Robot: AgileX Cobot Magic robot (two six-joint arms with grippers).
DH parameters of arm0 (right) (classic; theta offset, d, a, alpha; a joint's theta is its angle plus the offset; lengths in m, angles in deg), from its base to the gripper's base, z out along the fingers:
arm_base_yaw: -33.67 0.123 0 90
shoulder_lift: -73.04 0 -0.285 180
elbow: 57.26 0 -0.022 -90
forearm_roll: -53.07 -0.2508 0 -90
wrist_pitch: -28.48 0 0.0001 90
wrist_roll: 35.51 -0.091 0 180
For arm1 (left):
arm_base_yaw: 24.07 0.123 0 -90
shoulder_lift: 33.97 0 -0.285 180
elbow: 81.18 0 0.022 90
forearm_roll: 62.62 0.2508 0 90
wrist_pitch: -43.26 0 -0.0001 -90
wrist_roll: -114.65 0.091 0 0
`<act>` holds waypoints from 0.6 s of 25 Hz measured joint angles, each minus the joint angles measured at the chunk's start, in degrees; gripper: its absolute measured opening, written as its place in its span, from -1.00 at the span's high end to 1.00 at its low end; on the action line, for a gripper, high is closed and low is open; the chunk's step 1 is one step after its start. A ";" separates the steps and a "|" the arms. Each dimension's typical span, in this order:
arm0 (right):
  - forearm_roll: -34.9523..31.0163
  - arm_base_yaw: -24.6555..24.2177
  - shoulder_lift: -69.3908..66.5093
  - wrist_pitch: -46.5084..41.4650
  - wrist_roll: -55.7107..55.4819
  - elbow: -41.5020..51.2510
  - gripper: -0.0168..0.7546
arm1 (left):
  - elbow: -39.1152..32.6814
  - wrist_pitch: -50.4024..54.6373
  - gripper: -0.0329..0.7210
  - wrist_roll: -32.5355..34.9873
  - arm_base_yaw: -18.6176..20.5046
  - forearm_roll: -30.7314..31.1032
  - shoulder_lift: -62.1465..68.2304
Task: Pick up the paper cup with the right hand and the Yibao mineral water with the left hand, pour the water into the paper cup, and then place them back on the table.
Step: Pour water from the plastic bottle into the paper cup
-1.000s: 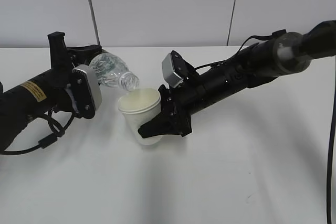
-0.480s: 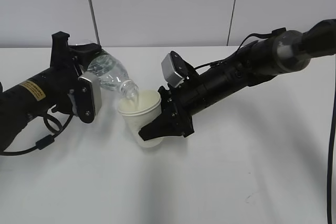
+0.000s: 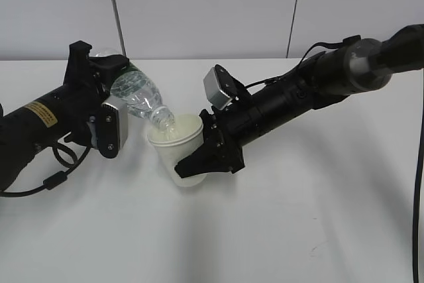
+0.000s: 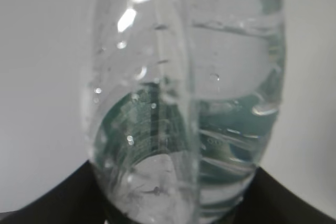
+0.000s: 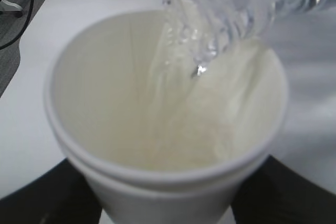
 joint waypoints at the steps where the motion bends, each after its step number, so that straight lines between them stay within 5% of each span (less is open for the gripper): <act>1: 0.00 0.00 0.00 0.00 0.00 0.00 -0.26 | 0.00 0.00 -0.14 0.02 0.00 0.00 0.00; 15: 0.00 0.00 0.00 0.00 -0.03 0.00 -0.26 | 0.17 -0.24 -0.13 0.18 0.00 0.18 0.00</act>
